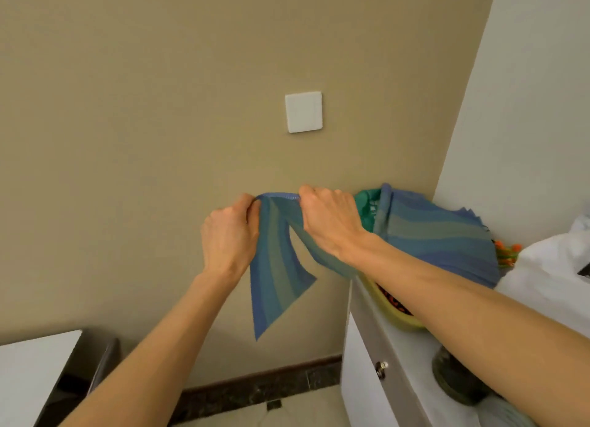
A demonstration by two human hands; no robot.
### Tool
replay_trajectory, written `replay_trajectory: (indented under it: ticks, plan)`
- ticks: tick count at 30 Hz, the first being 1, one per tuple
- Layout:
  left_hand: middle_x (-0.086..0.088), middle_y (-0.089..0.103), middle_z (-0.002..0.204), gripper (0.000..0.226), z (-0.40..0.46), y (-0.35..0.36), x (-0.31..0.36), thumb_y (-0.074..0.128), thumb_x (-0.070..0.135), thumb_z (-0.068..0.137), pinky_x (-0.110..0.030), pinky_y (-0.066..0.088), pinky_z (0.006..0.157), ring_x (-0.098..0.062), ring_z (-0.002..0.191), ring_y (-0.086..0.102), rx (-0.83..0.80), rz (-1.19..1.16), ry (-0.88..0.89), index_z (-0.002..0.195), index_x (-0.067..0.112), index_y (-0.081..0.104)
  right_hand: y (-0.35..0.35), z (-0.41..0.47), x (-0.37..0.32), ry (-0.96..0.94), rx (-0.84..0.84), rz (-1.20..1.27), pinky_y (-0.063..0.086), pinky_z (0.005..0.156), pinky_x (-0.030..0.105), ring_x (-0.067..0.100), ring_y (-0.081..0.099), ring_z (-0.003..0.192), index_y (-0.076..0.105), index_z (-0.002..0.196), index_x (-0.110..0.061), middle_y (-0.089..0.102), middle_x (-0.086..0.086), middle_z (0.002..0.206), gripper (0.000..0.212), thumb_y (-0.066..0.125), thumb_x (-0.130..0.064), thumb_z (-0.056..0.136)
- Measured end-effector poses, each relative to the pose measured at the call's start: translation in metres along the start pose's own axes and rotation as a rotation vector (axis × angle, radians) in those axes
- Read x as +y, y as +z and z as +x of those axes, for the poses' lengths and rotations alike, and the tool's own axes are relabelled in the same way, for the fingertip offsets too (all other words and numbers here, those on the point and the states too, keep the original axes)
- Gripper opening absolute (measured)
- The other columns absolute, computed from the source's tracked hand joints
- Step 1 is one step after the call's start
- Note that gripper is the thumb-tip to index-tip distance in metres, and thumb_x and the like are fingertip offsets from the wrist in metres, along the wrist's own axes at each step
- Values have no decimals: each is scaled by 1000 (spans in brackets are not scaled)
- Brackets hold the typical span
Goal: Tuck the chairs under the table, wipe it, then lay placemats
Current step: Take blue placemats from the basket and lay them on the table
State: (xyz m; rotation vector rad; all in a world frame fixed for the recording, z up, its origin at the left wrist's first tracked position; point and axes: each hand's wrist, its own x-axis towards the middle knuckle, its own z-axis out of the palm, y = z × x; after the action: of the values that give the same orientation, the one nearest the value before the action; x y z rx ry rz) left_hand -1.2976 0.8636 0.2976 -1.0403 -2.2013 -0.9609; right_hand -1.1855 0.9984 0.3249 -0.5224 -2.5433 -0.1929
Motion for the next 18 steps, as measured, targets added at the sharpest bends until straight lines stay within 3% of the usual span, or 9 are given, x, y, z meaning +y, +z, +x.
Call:
replay_trajectory:
  ticks: [7,10,18]
  plan:
    - [-7,64,64,29,-75,-56,-91,48,36,90,-43,46,55,-39,67,60,-215,25,-155,75,16,63,10,3,-64,-77,-70,-20,30,59,35,37,66,90,57,103,-12,70,12,100,15,50,-7,91]
    - [-4,57,60,28,-108,-81,-132,59,24,92,-38,36,54,-38,69,59,-313,33,-238,66,18,53,16,-4,-92,-59,-71,-33,31,58,35,38,66,88,59,102,-13,71,13,98,12,49,-13,95]
    - [3,60,65,17,-175,-181,-217,61,28,92,-38,45,59,-31,73,62,-351,83,-349,78,21,66,11,-50,-184,-117,-225,-42,35,66,39,42,62,99,61,111,-13,67,21,106,34,34,-34,104]
